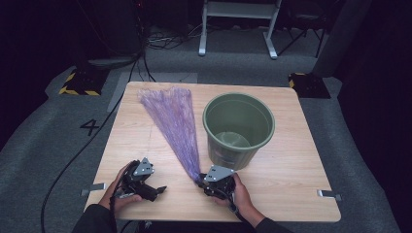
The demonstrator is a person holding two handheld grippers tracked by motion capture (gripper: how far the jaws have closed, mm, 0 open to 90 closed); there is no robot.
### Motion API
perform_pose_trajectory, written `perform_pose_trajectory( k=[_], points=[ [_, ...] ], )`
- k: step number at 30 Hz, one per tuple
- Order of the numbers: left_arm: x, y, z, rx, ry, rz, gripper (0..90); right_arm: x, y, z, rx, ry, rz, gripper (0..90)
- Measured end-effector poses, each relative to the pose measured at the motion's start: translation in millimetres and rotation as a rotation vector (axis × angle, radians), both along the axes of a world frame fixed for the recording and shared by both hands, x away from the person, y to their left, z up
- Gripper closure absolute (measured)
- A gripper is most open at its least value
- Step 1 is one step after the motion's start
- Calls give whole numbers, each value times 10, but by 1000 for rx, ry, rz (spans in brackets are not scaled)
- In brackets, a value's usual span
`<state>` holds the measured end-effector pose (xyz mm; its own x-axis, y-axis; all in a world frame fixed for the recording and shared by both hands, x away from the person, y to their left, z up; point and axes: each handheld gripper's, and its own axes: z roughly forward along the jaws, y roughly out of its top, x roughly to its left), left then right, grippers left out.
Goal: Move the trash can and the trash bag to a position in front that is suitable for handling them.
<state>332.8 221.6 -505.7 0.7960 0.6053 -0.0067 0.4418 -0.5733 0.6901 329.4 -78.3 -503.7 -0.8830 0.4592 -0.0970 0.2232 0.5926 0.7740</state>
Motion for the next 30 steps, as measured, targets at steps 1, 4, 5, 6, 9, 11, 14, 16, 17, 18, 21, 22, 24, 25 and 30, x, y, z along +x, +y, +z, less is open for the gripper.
perform_pose_trajectory(
  k=[1,4,5,6,9,11,14,16,17,18,21,22,24,25,30],
  points=[
    [0,0,1,0,1,0,18,-4,-14,1,0,5,-3,765],
    [-1,-1,0,-1,1,1,18,-7,-60,4,-3,9,8,786],
    [-1,-1,0,-1,1,1,19,-7,-103,7,-3,16,12,790],
    [0,0,0,-1,1,1,18,-5,-157,10,-1,23,14,790],
    [1,-1,-1,-2,2,0,17,-16,-471,22,38,38,48,788],
    [1,-2,-1,-2,2,1,17,-20,-559,30,41,34,40,788],
    [5,1,-1,0,0,0,13,-36,-849,62,57,23,14,790],
    [9,1,-1,2,2,3,8,-43,-1054,75,61,27,-17,793],
    [16,0,-1,4,3,2,4,-55,-1271,79,76,40,-49,798],
    [16,0,-1,4,3,2,2,-55,-1271,79,76,40,-49,798],
    [21,1,-2,3,4,2,2,-46,-1677,90,97,35,-146,805],
    [22,1,-2,2,4,3,2,-31,-1768,93,101,31,-177,805],
    [28,6,-2,4,5,4,1,-9,-1854,91,103,28,-212,805],
    [31,9,-1,4,4,6,1,22,-1936,85,107,28,-248,805],
    [37,41,-1,4,4,-10,3,241,-2245,65,109,20,-428,793]
  ],
)
